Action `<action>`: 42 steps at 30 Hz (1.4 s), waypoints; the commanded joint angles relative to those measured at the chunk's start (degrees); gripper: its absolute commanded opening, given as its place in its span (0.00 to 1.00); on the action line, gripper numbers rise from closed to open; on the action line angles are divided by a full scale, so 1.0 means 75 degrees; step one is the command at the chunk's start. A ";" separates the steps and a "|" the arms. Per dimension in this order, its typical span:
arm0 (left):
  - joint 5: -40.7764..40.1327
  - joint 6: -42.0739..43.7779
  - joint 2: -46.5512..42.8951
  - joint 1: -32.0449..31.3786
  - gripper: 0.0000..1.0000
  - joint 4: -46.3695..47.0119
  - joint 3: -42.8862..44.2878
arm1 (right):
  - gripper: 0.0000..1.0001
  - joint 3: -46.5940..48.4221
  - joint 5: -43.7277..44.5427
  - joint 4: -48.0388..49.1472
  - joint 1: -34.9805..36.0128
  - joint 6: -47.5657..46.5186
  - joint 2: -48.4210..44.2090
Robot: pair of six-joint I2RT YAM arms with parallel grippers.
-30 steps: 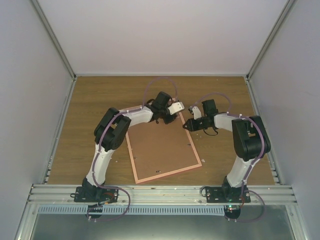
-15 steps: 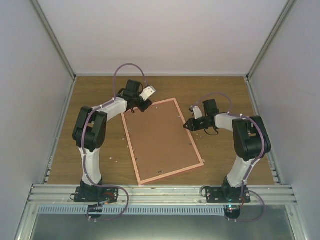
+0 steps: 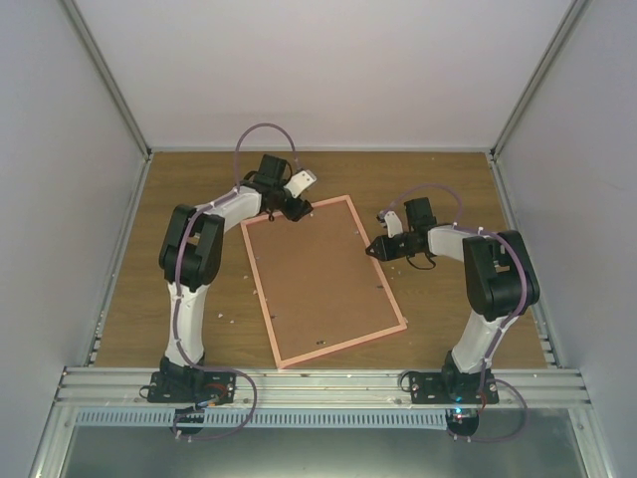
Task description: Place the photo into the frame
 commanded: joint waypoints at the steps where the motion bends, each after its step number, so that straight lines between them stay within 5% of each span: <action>1: 0.0338 -0.0095 0.0428 -0.0019 0.65 -0.0156 0.0645 | 0.00 -0.0112 0.0462 -0.0693 -0.0041 -0.0606 0.0280; 15: 0.0901 0.0212 0.1375 -0.0008 0.61 -0.0891 0.1623 | 0.00 -0.0032 0.0505 -0.0760 -0.0043 -0.0665 0.0394; 42: 0.0966 0.1895 0.1882 0.0758 0.24 -0.2436 0.2026 | 0.01 0.0255 0.0457 -0.1004 -0.0182 -0.1091 0.0448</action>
